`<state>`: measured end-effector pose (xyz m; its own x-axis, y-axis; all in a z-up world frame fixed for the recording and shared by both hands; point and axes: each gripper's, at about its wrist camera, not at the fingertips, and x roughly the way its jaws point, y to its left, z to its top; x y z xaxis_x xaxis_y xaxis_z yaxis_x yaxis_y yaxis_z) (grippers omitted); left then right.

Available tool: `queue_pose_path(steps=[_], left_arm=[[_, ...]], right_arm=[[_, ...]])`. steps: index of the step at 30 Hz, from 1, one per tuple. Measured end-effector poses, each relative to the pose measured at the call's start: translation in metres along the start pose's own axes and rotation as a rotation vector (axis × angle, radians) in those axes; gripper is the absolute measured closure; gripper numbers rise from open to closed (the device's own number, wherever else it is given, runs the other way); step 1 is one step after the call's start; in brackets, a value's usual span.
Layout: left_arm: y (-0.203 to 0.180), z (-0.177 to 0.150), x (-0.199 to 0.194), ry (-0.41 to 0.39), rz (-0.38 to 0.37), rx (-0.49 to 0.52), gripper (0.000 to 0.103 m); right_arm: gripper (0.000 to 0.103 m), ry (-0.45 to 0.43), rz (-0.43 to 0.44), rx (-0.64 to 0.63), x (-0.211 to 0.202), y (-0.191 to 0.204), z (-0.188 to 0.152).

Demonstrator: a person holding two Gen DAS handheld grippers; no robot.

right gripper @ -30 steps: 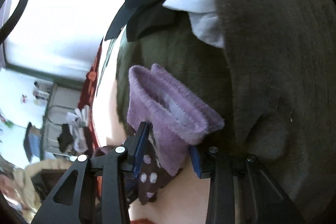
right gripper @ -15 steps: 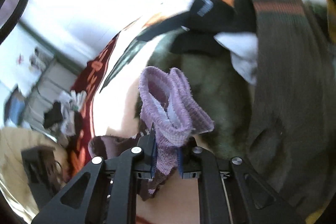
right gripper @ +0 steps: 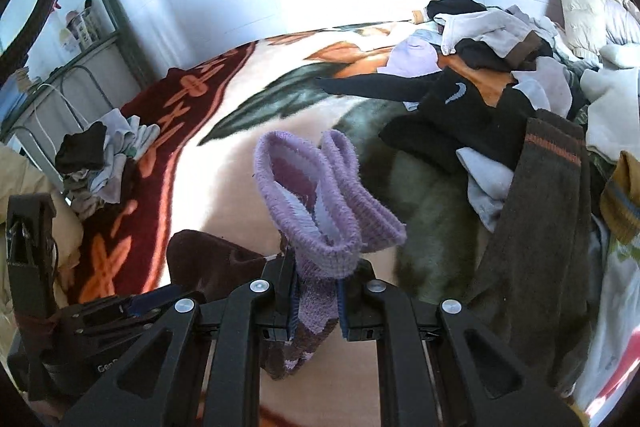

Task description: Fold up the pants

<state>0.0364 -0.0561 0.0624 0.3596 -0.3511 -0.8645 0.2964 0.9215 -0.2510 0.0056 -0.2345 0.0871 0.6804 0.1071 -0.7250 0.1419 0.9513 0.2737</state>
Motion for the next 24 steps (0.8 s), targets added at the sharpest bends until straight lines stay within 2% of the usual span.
queue_pose_path(steps=[6,10,14,16,20,24], left_arm=[[-0.026,0.01,0.018,0.02,-0.056,0.051,0.07],[-0.038,0.02,0.047,0.046,0.003,0.074,0.07],[-0.046,0.022,0.057,0.05,0.041,0.112,0.07],[-0.047,0.021,0.051,0.039,0.039,0.124,0.07],[-0.029,0.015,0.024,0.0,0.005,0.071,0.07],[0.001,0.007,-0.002,-0.049,0.029,0.012,0.07]], right_arm=[[0.088,0.007,0.027,0.084,0.003,-0.02,-0.004],[0.088,-0.002,0.06,0.12,0.0,-0.028,-0.007],[0.088,0.0,0.09,0.137,0.002,-0.032,-0.009],[0.088,-0.006,0.075,0.124,0.002,-0.03,-0.008],[0.088,-0.01,0.053,0.087,-0.001,-0.021,-0.005],[0.088,-0.02,-0.007,-0.014,-0.004,0.003,-0.002]])
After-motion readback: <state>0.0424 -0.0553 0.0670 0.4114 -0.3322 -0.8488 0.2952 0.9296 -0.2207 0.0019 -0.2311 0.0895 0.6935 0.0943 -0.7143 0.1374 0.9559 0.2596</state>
